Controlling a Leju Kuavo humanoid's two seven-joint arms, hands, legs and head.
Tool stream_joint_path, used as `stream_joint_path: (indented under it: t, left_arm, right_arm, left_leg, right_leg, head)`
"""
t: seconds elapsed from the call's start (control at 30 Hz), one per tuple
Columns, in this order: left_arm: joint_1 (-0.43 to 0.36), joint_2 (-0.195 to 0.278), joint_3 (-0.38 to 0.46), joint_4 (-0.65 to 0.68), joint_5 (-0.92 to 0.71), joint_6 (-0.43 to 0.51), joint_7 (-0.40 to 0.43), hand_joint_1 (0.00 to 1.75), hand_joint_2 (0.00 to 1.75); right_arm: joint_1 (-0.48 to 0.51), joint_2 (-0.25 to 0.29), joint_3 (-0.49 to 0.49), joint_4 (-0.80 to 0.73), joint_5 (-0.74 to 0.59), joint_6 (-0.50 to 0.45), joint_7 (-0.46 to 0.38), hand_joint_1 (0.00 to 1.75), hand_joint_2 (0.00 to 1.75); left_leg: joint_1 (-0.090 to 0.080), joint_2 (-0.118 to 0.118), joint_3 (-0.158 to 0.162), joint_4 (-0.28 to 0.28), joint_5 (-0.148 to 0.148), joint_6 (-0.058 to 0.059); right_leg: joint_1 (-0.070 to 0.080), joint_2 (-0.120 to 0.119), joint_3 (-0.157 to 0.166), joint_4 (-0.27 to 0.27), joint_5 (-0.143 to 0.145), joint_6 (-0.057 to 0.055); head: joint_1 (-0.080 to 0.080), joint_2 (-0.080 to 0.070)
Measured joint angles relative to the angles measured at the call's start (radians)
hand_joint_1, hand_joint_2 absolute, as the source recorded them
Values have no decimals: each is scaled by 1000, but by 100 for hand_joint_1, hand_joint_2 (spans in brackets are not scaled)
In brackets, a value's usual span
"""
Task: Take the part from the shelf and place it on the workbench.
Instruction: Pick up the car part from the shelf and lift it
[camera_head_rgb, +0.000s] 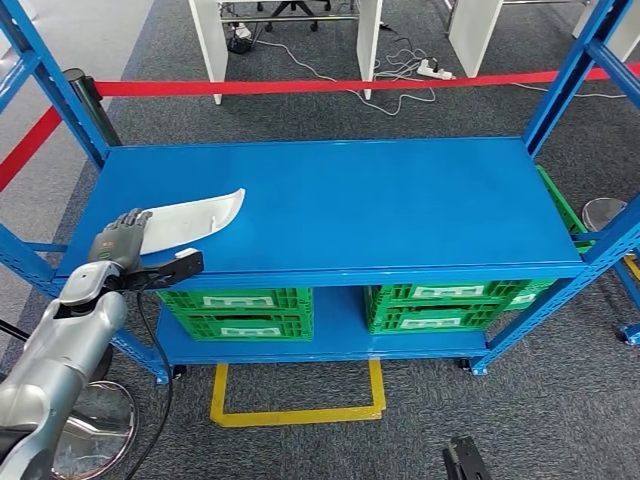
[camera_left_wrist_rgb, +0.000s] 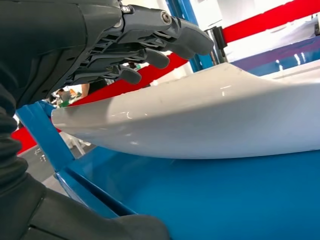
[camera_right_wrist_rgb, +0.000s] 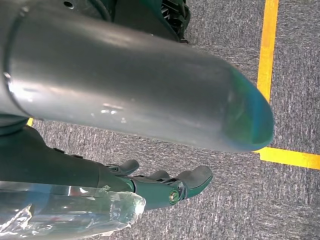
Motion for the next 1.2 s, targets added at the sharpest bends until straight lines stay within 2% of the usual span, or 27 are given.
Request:
stream_joint_path:
  t: [0.1, 0.17, 0.2, 0.23, 0.3, 0.4, 0.53, 0.6, 0.83, 1.03, 1.2]
  left_arm:
    - [-6, -6, 6, 21, -7, 14, -11, 30, 175]
    - [-9, -10, 8, 34, -14, 21, -21, 72, 175]
    - [-10, -11, 10, 39, -16, 22, -25, 103, 175]
    - [-11, -13, 11, 43, -18, 23, -28, 127, 175]
    - [-11, -17, 15, 50, -26, 23, -34, 149, 175]
    - [-10, -25, 22, 59, -39, 23, -45, 151, 175]
    - [-10, -34, 26, 65, -45, 23, -49, 170, 175]
    - [-12, -37, 27, 66, -46, 25, -51, 173, 175]
    - [-18, -45, 30, 66, -44, 36, -74, 175, 175]
    - [-3, -53, 34, 55, -30, 69, -130, 175, 175]
    - [3, -55, 35, 48, -27, 71, -136, 175, 175]
  right_arm:
    - [0, 0, -1, 0, 4, -2, 0, 0, 0]
    - [0, 0, -1, 0, 6, -3, 0, 0, 0]
    - [0, 0, -1, 0, 7, -3, 0, 0, 0]
    - [0, 0, -1, 0, 7, -3, 0, 0, 0]
    - [0, 0, -2, 0, 9, -3, 0, 0, 0]
    - [1, 0, -4, 0, 14, -3, 0, 0, 0]
    - [2, 2, -6, 0, 18, -3, 0, 0, 0]
    - [3, 3, -6, 0, 20, -3, 0, 0, 0]
    - [3, 6, -6, 2, 23, -6, 0, 0, 0]
    - [8, 9, -14, 3, 23, -10, 0, 0, 0]
    - [11, 11, -19, 3, 23, -11, 0, 0, 0]
  left_leg:
    - [0, 0, 0, 0, 0, 0]
    - [0, 0, 0, 0, 0, 0]
    - [0, -1, 0, 0, 0, 1]
    - [0, -1, 0, 0, 1, 1]
    - [0, -1, 0, 0, 1, 1]
    - [0, -1, 0, 0, 3, 0]
    - [0, 0, 0, 0, 3, 0]
    - [0, 0, 0, 0, 3, 0]
    - [0, 0, 0, 0, 3, 0]
    - [0, 0, 0, 0, 3, 0]
    - [0, 0, 0, 0, 3, 0]
  right_leg:
    - [0, -1, 0, 0, 0, 0]
    - [0, -2, 1, 0, 0, 0]
    - [0, -2, 1, 0, 0, 0]
    - [0, -2, 1, 0, 0, 0]
    - [0, -2, 1, 0, 1, 0]
    - [0, -1, 0, 0, 2, 0]
    - [0, -1, 0, 0, 2, 0]
    - [0, -1, 0, 0, 2, 0]
    - [0, -1, 0, 0, 2, 0]
    - [0, -1, 0, 0, 2, 0]
    - [0, -1, 0, 0, 2, 0]
  head:
    - [0, 0]
    - [0, 0]
    - [0, 0]
    - [0, 0]
    - [0, 0]
    - [0, 0]
    - [0, 0]
    - [0, 0]
    - [0, 0]
    - [0, 0]
    - [0, 0]
